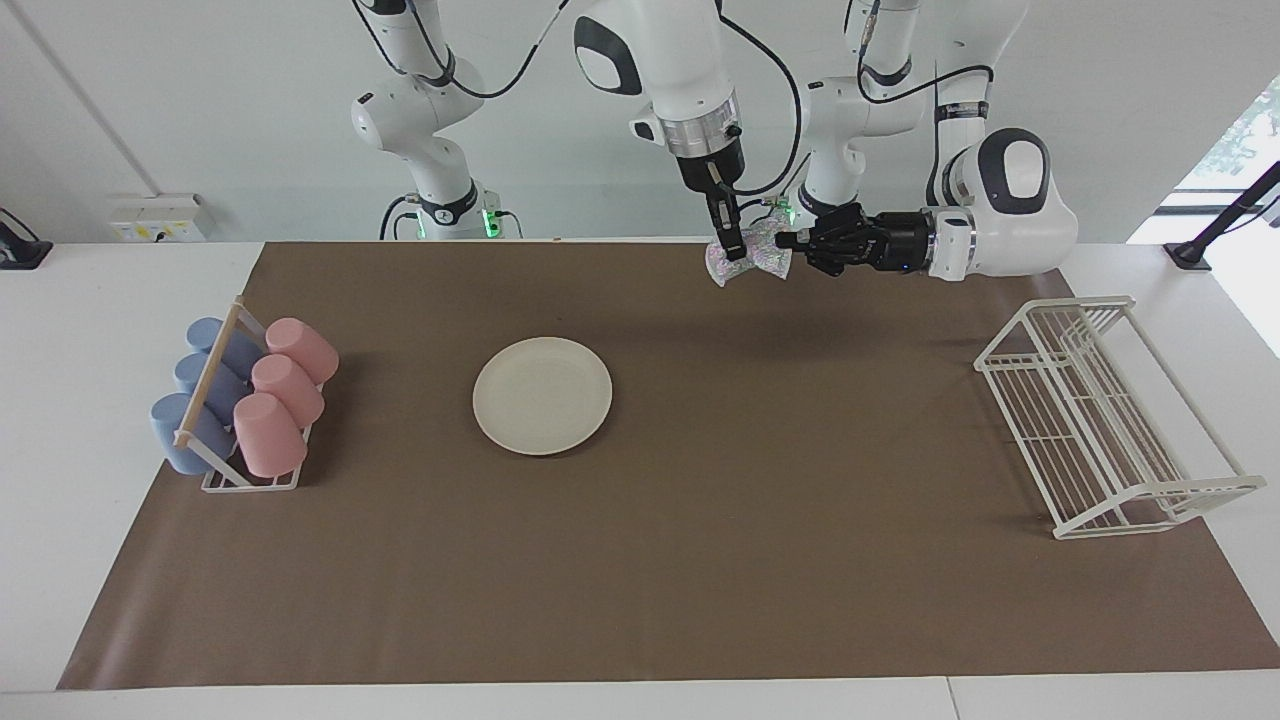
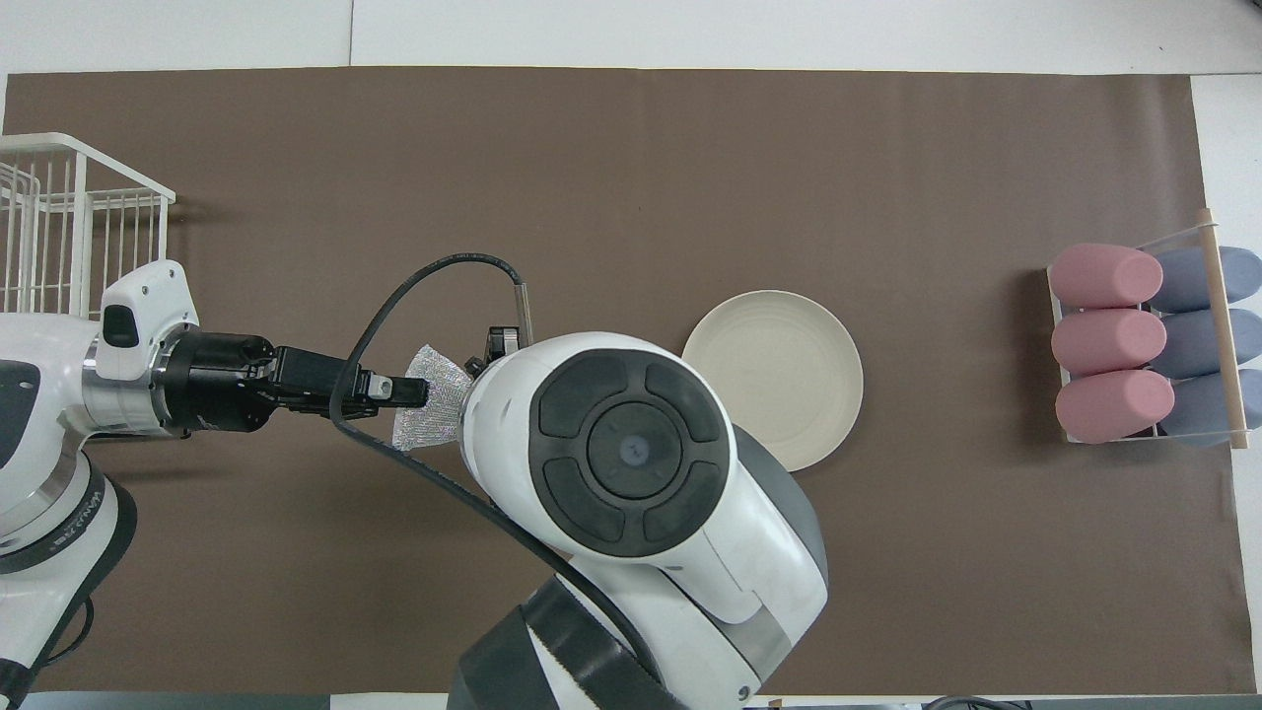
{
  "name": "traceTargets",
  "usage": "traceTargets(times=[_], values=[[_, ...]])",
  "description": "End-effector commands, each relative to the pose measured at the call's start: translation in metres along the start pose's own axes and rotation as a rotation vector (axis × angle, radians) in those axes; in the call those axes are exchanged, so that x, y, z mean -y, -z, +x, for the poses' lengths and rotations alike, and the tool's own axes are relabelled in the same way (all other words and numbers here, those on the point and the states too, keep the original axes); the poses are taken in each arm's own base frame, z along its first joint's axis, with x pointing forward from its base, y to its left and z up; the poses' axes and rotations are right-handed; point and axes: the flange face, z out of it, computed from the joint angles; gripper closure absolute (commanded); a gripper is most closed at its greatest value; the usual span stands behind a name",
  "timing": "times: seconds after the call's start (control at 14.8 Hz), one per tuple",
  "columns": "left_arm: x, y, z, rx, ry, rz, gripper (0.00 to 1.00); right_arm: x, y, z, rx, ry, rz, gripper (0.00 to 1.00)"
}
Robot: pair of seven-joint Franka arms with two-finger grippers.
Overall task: Wipe plate with sponge
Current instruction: 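Grasp the translucent cloth from the left gripper with the right gripper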
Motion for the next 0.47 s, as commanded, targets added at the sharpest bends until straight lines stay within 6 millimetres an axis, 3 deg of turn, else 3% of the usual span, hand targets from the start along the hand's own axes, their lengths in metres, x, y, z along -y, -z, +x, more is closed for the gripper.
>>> traceTargets(times=[0.0,0.07,0.13,0.2,0.4], values=[[-0.0011,0.0036,-0.0081,-0.015,-0.017,-0.009,1.0,-0.0054,0.0017,0.0059,0.01,0.022,-0.006,1.0],[-0.0008,0.0028,-0.0083,-0.012,-0.016,-0.006,1.0,-0.0055,0.001,0.0062,0.009,0.026,-0.007,1.0],[-0.0012,0.0022,-0.0083,-0.01,-0.017,-0.003,0.7,-0.0055,0.001,0.0062,0.009,0.037,-0.007,1.0],[-0.002,0.0025,-0.0088,-0.004,-0.022,0.015,0.01,-0.0056,0.0008,0.0063,0.009,0.045,-0.009,1.0],[-0.0019,0.0035,-0.0116,0.01,-0.029,0.052,0.0,-0.003,0.0003,0.0159,-0.009,0.064,-0.015,1.0]])
